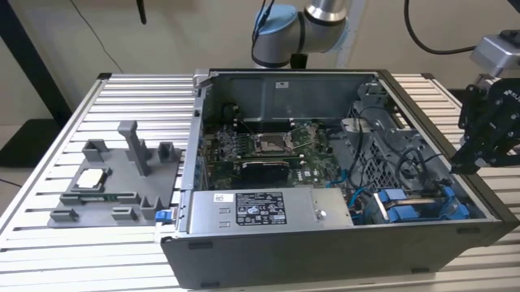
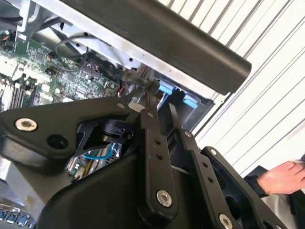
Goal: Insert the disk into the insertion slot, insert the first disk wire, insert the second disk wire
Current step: 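Insert the second disk wire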
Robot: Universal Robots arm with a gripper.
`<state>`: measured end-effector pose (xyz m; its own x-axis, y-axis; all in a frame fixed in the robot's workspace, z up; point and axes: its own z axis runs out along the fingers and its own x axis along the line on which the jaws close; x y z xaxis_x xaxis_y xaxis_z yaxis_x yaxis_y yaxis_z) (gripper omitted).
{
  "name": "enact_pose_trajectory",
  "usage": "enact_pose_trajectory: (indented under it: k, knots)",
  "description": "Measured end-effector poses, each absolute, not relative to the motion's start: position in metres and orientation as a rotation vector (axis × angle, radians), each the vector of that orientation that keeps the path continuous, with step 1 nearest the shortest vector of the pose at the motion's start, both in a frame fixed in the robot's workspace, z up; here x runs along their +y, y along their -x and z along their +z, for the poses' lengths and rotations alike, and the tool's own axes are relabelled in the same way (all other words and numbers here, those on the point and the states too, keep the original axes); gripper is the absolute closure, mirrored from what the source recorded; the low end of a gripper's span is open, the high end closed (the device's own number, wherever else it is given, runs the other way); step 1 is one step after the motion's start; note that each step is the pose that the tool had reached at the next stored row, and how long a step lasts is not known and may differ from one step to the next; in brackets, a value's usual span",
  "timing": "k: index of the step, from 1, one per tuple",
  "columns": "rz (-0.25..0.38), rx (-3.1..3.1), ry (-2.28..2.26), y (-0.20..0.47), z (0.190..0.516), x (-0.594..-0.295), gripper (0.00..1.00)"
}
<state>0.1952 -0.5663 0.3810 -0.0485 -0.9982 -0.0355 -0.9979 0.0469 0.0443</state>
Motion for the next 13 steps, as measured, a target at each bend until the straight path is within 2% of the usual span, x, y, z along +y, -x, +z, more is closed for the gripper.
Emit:
enact_pose_trajectory:
  k: [13]
  knots:
    - [-0.174, -2.283, -2.158, -0.2053, 0.3738, -0.5675, 0.74]
